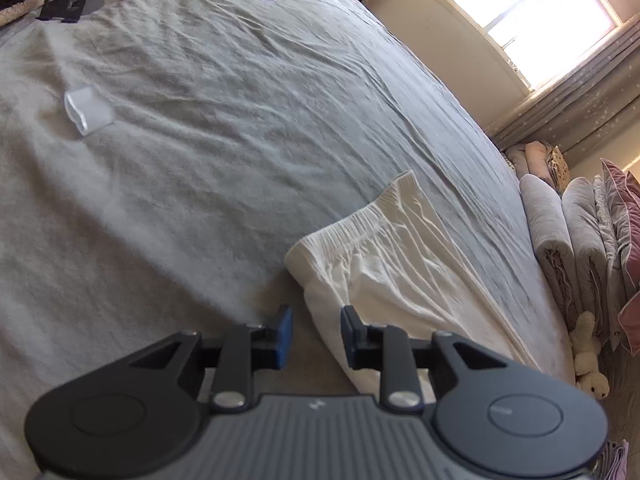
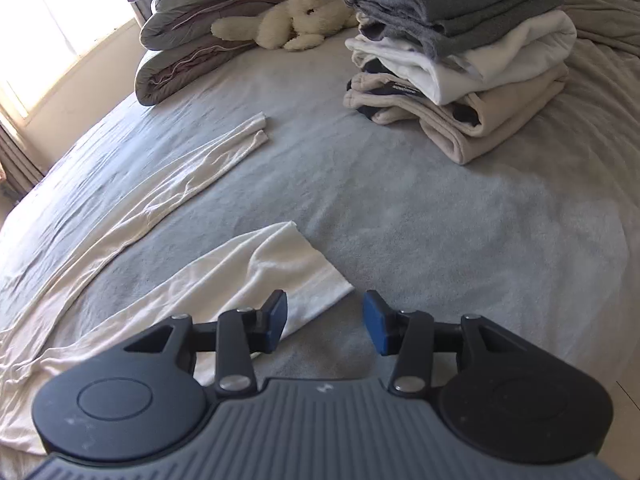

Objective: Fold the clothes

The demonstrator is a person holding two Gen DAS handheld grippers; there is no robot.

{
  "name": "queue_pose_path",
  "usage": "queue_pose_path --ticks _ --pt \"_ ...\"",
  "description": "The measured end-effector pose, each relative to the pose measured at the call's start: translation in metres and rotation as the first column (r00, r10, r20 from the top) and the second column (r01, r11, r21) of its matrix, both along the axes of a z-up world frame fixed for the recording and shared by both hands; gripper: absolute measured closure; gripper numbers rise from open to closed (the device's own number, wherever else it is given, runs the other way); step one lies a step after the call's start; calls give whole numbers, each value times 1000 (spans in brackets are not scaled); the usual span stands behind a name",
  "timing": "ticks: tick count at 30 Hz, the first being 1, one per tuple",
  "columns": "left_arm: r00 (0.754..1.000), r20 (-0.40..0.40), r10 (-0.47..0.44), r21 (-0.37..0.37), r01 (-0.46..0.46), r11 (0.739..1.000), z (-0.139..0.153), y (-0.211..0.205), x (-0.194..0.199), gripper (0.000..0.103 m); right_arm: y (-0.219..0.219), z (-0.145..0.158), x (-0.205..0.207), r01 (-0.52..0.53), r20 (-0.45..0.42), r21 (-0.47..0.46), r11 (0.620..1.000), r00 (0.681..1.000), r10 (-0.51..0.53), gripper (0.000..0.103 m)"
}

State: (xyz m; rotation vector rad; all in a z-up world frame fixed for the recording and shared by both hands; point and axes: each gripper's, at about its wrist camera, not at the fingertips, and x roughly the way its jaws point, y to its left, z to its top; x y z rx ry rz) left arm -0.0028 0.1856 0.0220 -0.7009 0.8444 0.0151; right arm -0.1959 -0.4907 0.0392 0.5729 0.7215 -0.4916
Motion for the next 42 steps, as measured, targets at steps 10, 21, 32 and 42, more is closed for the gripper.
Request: queue_pose_path --ticks 10,21,32,42 --pt "994 101 36 -5 -36 999 21 -5 -4 102 -11 22 -22 75 175 -25 997 982 -70 102" --pt "998 66 21 20 -22 1000 23 -4 -12 102 -13 11 -8 -8 73 51 999 997 5 90" --pt "998 47 30 27 -31 999 20 -1 -11 102 -2 1 -11 9 19 61 998 1000 -10 50" --pt "993 113 28 38 -33 999 32 -7 -13 102 7 15 -14 37 129 -66 997 991 -28 98"
